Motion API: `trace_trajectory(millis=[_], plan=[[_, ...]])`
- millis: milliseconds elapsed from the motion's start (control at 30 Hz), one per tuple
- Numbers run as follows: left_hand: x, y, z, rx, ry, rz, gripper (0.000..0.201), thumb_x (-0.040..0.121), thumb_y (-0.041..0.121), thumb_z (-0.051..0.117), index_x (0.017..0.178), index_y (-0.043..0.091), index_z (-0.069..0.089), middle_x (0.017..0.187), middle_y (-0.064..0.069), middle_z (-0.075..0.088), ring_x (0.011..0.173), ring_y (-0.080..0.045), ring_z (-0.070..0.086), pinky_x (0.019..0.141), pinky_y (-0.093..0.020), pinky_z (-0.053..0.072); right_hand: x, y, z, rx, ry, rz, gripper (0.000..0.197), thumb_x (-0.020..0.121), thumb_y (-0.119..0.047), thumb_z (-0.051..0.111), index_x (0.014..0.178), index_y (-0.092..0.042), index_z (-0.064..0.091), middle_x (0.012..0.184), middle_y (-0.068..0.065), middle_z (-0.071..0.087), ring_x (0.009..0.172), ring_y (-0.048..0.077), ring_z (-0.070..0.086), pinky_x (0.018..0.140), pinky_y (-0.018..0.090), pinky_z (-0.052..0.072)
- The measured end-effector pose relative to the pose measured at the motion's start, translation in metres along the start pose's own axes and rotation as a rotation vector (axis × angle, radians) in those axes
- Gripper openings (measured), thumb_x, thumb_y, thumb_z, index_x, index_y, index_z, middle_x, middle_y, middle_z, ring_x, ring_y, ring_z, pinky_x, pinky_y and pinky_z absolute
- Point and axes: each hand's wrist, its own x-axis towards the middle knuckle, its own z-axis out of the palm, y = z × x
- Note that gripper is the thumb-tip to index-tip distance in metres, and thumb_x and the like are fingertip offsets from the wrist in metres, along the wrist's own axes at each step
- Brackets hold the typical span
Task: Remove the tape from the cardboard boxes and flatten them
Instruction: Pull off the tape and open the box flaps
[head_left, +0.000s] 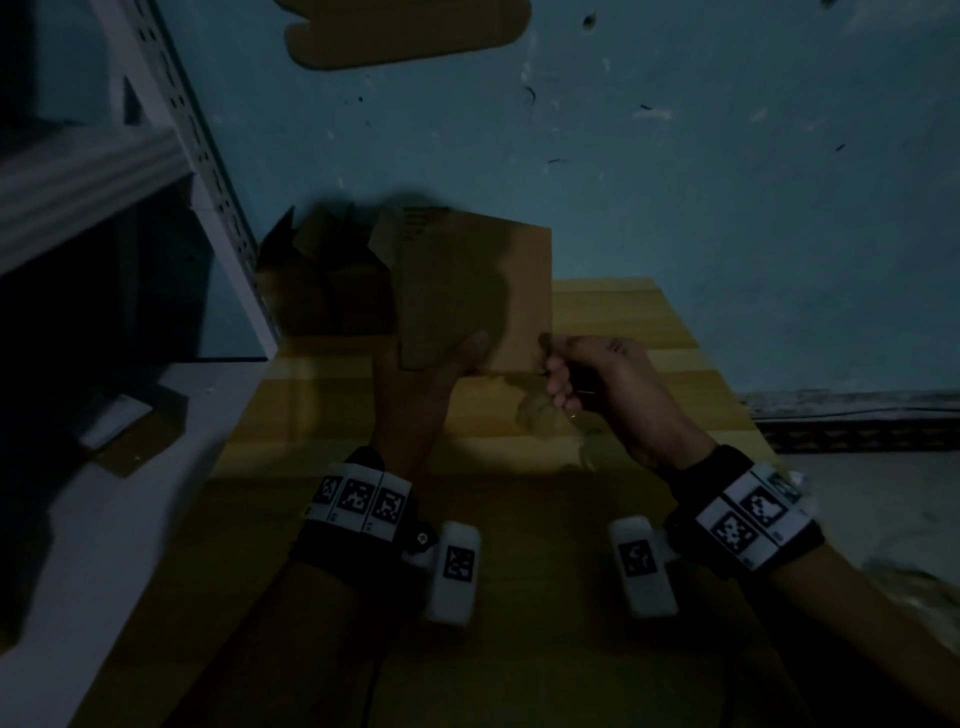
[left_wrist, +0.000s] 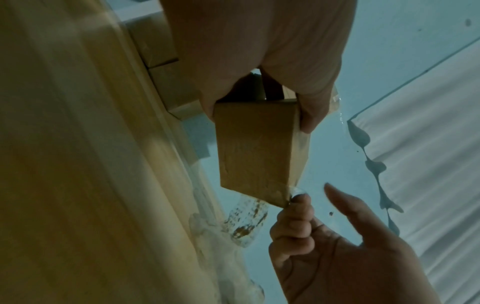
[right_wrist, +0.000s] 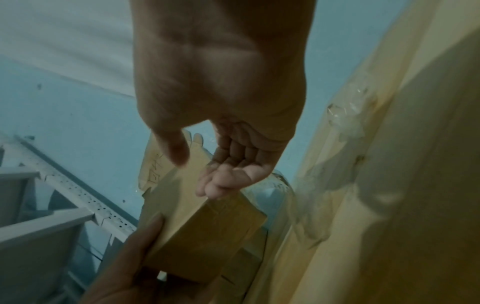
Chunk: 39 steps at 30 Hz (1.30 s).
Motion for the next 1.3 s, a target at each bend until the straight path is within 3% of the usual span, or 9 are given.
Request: trace_trajectory(millis=[100,233,400,600,733,867,967,1200,1300], plan=[[0.000,0.000,0.000,0.004,-0.021,0.014,0.077,0.058,0.038,0.093,0.125,0.013,0.065,0.122,-0.001,0.070,0.111,-0.015,0.067,0.092,-0.033,0.056,0.000,0.001,-0.001,-0.092,-0.004,-0.012,0.038,0.100,-0.037,0.062,0.079,-0.006,0.068,0.066,0.009,0.063,0.059,0.018,0.056,0.057,0.023,0.046],[-0.001,-0.002,0.000,0.035,-0.061,0.032,0.041,0.077,0.008,0.082,0.115,0.013,0.068,0.110,0.007,0.072,0.098,-0.002,0.069,0.074,-0.014,0.053,0.000,0.006,0.004,-0.281,0.057,-0.061,0.046,0.091,-0.041,0.075,0.060,-0.008,0.065,0.053,0.007,0.061,0.045,0.011,0.053,0.048,0.018,0.043],[-0.003,-0.003,0.001,0.085,-0.100,0.042,0.036,0.077,0.005,0.081,0.097,0.033,0.067,0.088,0.026,0.073,0.088,0.004,0.068,0.071,-0.016,0.054,0.003,0.013,0.003,-0.280,0.047,-0.062,0.041,0.093,-0.025,0.073,0.058,-0.006,0.063,0.047,0.002,0.059,0.040,0.007,0.050,0.043,0.017,0.041],[0.000,0.000,-0.003,0.038,-0.051,-0.002,0.046,0.072,0.016,0.085,0.114,0.022,0.067,0.116,0.002,0.071,0.105,-0.014,0.068,0.082,-0.029,0.057,0.005,0.016,-0.001,-0.155,-0.064,-0.104,0.035,0.099,-0.016,0.064,0.066,-0.007,0.058,0.054,0.004,0.057,0.048,0.012,0.048,0.051,0.020,0.042],[0.002,0.005,-0.006,-0.009,-0.037,-0.020,0.056,0.070,0.019,0.085,0.122,0.015,0.065,0.119,0.000,0.071,0.107,-0.013,0.068,0.083,-0.026,0.058,0.008,0.017,-0.002,-0.117,-0.092,-0.153,0.037,0.101,-0.008,0.059,0.063,-0.008,0.054,0.055,0.006,0.058,0.050,0.015,0.049,0.056,0.024,0.041],[0.006,0.008,-0.010,-0.030,-0.047,-0.085,0.057,0.071,0.028,0.082,0.124,0.014,0.066,0.117,0.000,0.073,0.108,-0.018,0.069,0.097,-0.043,0.054,0.009,0.015,-0.001,0.018,-0.124,-0.191,0.039,0.100,0.004,0.050,0.062,-0.007,0.051,0.057,0.010,0.063,0.052,0.017,0.054,0.057,0.022,0.046],[0.007,0.009,-0.012,-0.057,-0.065,-0.132,0.060,0.067,0.036,0.080,0.122,0.019,0.066,0.117,0.001,0.073,0.109,-0.019,0.068,0.100,-0.046,0.052,0.008,0.012,-0.001,0.125,-0.161,-0.243,0.043,0.099,0.008,0.047,0.060,-0.009,0.052,0.058,0.013,0.063,0.052,0.018,0.055,0.057,0.022,0.047],[0.010,0.008,-0.008,-0.159,-0.088,-0.284,0.062,0.072,0.036,0.081,0.128,0.015,0.062,0.119,-0.006,0.072,0.110,-0.026,0.068,0.087,-0.043,0.057,0.006,0.014,-0.004,0.273,-0.185,-0.284,0.032,0.097,0.003,0.046,0.066,-0.003,0.050,0.057,0.012,0.063,0.054,0.021,0.053,0.063,0.026,0.050],[0.009,0.010,-0.009,-0.217,-0.099,-0.348,0.065,0.073,0.036,0.076,0.132,0.013,0.059,0.121,-0.009,0.070,0.111,-0.029,0.067,0.081,-0.039,0.058,0.005,0.013,-0.004,0.436,-0.233,-0.285,0.034,0.092,0.003,0.045,0.060,-0.009,0.046,0.055,0.012,0.058,0.054,0.021,0.053,0.077,0.036,0.051]])
